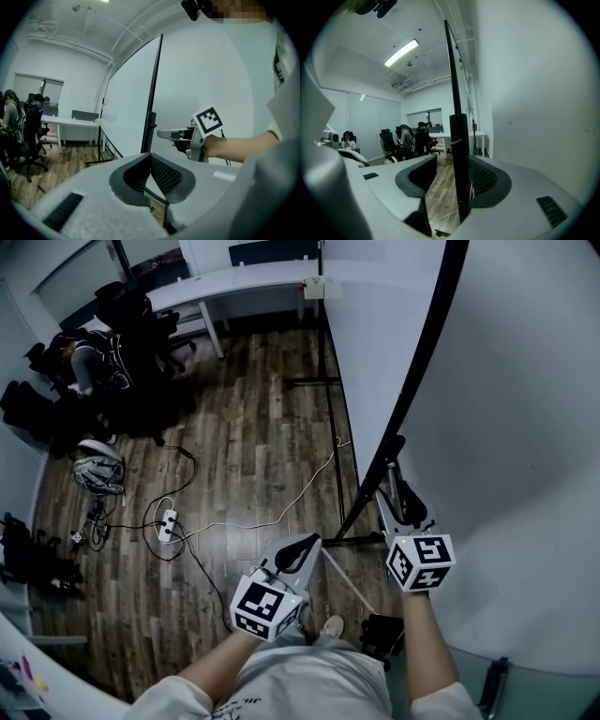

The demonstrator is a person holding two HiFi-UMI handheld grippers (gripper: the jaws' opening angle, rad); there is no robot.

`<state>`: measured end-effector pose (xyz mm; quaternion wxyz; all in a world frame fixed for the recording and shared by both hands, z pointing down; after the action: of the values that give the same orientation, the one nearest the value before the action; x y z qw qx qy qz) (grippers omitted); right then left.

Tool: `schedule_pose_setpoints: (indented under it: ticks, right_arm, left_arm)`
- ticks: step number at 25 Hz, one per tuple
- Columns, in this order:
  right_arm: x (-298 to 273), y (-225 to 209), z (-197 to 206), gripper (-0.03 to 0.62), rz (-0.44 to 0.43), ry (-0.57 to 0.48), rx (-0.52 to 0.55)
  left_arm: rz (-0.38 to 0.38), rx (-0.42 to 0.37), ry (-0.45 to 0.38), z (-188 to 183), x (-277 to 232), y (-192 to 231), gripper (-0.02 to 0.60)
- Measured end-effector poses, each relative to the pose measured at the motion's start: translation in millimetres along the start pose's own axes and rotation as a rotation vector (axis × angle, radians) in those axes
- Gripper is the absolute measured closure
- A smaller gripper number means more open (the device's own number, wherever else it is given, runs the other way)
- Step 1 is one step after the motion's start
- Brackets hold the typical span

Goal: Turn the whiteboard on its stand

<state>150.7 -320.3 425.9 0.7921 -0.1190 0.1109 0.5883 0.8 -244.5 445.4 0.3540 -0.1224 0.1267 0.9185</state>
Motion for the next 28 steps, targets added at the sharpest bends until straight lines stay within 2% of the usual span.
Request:
schedule_pose_setpoints:
  ticks: [9,22,25,27,28]
  right_arm:
    - [-48.7,-15.3,-0.1,0.362,0.014,0.006,-0.014]
    - [-92.7,-29.9,-1.7,0.356,0.071,0.044,0.000]
    - [-96.6,-28.1,-2.9,0.364,0.073,0.054,0.028]
    - [-96.5,-24.7,-3.2,0.424,0.069,0.057,0.044]
    - [-96.2,-23.4,-3.3,0.424,0.069,0.057,0.047]
  left_arm:
    - [-0.017,0.017,0.017,4.4,-4.3,9.4,0.572]
    - [-0.038,0.060,0.068,37.3,11.1,8.4,0.572]
    - [-0.046,0.058,0.068,38.2,15.2,9.4,0.572]
    - [-0.052,0.059,0.065,38.3,18.7,9.6,0.572]
    - [-0.055,0.060,0.065,38.6,20.5,9.9,0.572]
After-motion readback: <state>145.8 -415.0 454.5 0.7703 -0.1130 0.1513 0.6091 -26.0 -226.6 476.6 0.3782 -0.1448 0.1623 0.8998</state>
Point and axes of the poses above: the fingertips, and each gripper's own axes: x backward along the fingers, y to its left, z out of its underside, the point moved 1 cm from there along x, backward along the fingers, and after that the axes turned 6 degrees about y, right-handed, at the moved point
